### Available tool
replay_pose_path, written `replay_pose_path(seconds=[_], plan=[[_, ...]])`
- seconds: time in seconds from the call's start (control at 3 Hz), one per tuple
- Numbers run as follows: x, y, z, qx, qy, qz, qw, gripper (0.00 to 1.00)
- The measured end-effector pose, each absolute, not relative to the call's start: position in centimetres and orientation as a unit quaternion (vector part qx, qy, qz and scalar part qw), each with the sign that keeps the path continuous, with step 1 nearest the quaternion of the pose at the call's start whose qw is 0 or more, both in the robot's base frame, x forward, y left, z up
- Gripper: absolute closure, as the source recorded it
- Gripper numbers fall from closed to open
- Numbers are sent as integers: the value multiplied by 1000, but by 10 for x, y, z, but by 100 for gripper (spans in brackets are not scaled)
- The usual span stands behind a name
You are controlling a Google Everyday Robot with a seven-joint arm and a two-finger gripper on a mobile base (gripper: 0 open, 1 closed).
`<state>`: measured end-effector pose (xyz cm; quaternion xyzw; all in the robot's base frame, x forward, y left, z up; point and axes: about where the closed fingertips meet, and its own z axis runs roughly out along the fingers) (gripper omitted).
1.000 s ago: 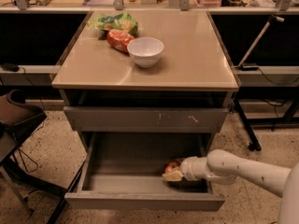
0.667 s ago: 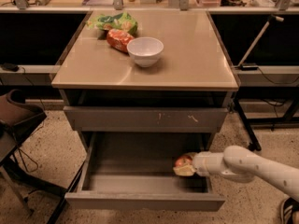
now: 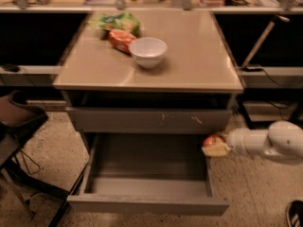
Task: Pick apple from middle drawer and place on counter
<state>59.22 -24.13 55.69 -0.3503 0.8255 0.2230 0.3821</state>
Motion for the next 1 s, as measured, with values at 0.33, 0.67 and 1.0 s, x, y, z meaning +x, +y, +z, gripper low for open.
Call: replay_pose_path(seconds=[0.33, 0.67, 1.0], plan=[[590, -242, 557, -350, 826, 223, 382, 100], [592, -252, 581, -348, 829, 215, 382, 100], [591, -253, 581, -348, 829, 215, 382, 100]])
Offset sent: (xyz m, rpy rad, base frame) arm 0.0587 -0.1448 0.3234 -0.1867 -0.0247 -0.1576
